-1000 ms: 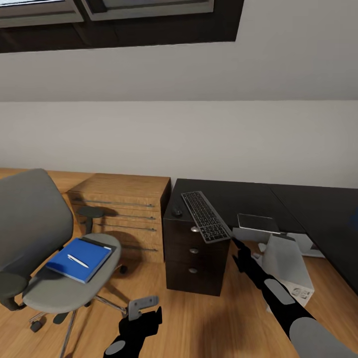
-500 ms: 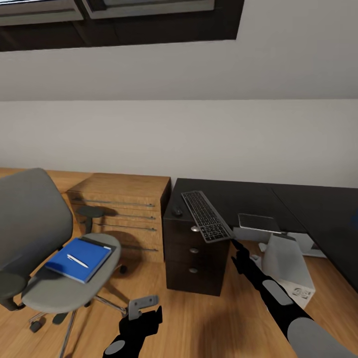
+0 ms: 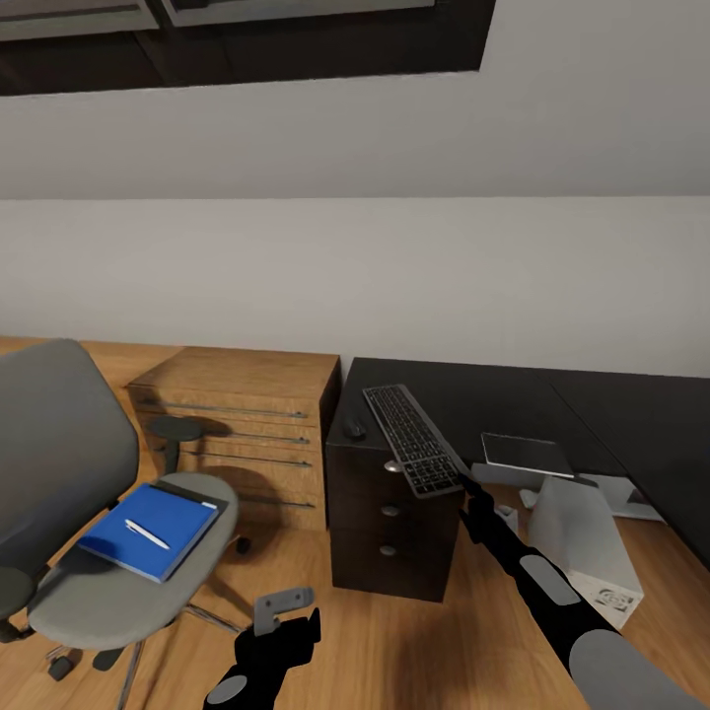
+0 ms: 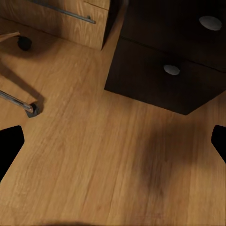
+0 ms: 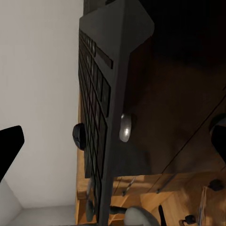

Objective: In the bedroom, organize the workspace by keeping the computer under the desk, ensuring the monitor is on the desk, placing the keyboard on the desk next to the monitor, placing the mouse on the desk next to the keyboard, moving the folder from the swivel chair onto the desk next to the mouse, stacking the notebook on top of the folder with the pen on top of the notebook, and positioning the swivel chair next to the desk.

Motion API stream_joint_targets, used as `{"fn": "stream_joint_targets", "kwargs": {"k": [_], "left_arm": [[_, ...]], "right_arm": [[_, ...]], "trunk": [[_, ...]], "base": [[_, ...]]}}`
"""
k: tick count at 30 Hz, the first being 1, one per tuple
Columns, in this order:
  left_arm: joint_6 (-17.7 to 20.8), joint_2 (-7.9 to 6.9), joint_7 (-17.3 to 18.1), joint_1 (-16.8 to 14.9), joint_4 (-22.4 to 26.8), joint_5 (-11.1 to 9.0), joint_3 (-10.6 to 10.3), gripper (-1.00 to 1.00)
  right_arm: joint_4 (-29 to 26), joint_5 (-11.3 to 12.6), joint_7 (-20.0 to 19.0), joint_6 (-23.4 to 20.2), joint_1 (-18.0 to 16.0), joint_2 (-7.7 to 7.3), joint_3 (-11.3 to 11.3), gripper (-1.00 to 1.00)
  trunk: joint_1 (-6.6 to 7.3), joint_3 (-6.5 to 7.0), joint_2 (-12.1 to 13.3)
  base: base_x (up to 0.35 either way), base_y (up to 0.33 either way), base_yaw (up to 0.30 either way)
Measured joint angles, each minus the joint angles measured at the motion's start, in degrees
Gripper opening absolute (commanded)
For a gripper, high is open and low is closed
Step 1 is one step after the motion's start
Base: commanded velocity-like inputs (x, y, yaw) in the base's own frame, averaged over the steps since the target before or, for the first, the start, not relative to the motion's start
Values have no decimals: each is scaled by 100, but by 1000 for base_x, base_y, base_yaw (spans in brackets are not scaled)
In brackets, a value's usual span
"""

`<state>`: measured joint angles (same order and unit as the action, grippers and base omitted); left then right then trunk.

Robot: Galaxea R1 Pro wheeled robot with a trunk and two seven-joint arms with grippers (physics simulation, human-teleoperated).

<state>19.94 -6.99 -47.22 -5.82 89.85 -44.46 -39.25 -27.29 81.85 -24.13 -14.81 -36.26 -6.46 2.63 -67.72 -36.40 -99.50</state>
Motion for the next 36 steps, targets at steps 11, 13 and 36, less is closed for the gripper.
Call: {"fn": "stream_joint_targets", "kwargs": {"k": [11, 13, 36], "left_arm": [[2, -3, 0, 0, -3, -2, -2, 100], [9, -1, 0, 0, -6, -5, -1, 100], [18, -1, 0, 0, -11, -12, -1, 100]], "right_arm": [[1, 0, 6, 0, 0, 0, 0, 100], [1, 0, 2, 0, 0, 0, 0, 100], [-6, -25, 0, -2, 0, 231, 16, 100]], "trunk": [[0, 0, 0], [-1, 0, 0], [-2, 0, 0]], "base": [[97, 27, 0], [53, 18, 0], [3, 1, 0]]}}
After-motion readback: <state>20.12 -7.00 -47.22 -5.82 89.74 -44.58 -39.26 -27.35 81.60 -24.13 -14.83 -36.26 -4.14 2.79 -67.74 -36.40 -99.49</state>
